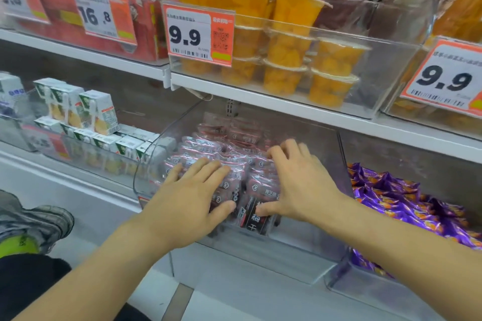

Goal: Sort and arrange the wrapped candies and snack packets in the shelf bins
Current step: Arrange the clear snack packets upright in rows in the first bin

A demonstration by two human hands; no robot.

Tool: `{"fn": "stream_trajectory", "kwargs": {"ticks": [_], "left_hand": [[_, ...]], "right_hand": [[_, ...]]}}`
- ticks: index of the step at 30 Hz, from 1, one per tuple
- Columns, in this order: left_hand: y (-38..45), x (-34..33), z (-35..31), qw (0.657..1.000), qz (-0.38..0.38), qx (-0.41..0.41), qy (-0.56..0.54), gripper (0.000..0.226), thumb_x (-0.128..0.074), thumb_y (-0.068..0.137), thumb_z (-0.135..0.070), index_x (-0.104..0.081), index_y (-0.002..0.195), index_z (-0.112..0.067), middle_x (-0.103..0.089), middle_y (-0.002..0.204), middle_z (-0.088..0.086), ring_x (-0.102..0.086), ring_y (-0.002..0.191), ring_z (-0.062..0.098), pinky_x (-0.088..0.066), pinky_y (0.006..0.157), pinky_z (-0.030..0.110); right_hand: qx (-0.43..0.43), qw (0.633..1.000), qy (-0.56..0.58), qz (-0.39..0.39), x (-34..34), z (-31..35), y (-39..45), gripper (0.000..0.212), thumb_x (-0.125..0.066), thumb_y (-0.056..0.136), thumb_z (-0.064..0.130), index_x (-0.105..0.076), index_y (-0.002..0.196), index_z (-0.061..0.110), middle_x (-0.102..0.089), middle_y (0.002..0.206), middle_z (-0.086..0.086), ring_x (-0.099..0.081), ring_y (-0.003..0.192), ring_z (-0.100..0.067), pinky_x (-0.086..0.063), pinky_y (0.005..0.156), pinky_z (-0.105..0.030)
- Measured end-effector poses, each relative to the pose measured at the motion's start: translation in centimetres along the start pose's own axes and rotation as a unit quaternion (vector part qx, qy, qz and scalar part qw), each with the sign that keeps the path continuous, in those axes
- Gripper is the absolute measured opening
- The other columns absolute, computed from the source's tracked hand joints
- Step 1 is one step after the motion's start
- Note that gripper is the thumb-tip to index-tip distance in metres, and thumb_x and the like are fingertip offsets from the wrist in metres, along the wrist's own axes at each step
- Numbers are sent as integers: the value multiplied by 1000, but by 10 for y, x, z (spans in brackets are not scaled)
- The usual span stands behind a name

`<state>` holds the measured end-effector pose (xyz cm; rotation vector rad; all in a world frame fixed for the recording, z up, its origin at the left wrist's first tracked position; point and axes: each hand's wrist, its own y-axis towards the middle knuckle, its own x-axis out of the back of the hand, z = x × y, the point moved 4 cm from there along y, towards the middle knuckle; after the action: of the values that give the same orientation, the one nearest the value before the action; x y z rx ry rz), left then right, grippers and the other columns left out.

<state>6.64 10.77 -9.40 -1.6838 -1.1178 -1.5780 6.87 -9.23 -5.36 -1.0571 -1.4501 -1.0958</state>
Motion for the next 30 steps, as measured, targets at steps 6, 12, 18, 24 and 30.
{"fn": "stream_trajectory", "kwargs": {"ticks": [6,12,18,24,30], "left_hand": [[-1,-5,2,1000,-2,13,2,86,3,80,-75,-3,157,-36,4,165,-12,8,152,11,-2,123,47],[-3,-9,3,999,-29,9,-16,83,-2,85,-74,-13,156,-34,-7,165,-9,-1,152,14,-5,123,47],[2,-9,3,1000,-12,14,-24,79,-7,86,-73,-10,155,-36,-3,165,-13,2,152,11,2,123,43],[7,-7,2,999,2,21,-29,69,-24,95,-69,-12,154,-36,-3,164,-13,0,152,12,2,123,44],[6,-8,3,999,-6,25,-32,87,-1,77,-76,-13,154,-38,-6,164,-15,-2,151,11,1,123,44]], "right_hand": [[-3,1000,-13,25,-7,-2,-4,97,-64,60,85,-45,134,24,-41,129,3,-40,119,-21,-48,95,-39],[-39,997,30,64,-13,-7,-4,100,-63,60,87,-40,132,21,-38,128,2,-50,115,-24,-49,93,-39],[-58,994,16,95,-11,-9,7,127,-67,49,90,-19,148,26,-23,150,-7,-24,140,-30,-36,110,-50],[-134,957,63,249,-14,-12,22,164,-86,46,72,34,149,28,36,157,-13,0,152,-39,-26,119,-51],[-163,944,66,277,-17,0,36,159,-85,53,67,27,152,13,30,158,-22,-24,148,-40,-35,114,-42]]}}
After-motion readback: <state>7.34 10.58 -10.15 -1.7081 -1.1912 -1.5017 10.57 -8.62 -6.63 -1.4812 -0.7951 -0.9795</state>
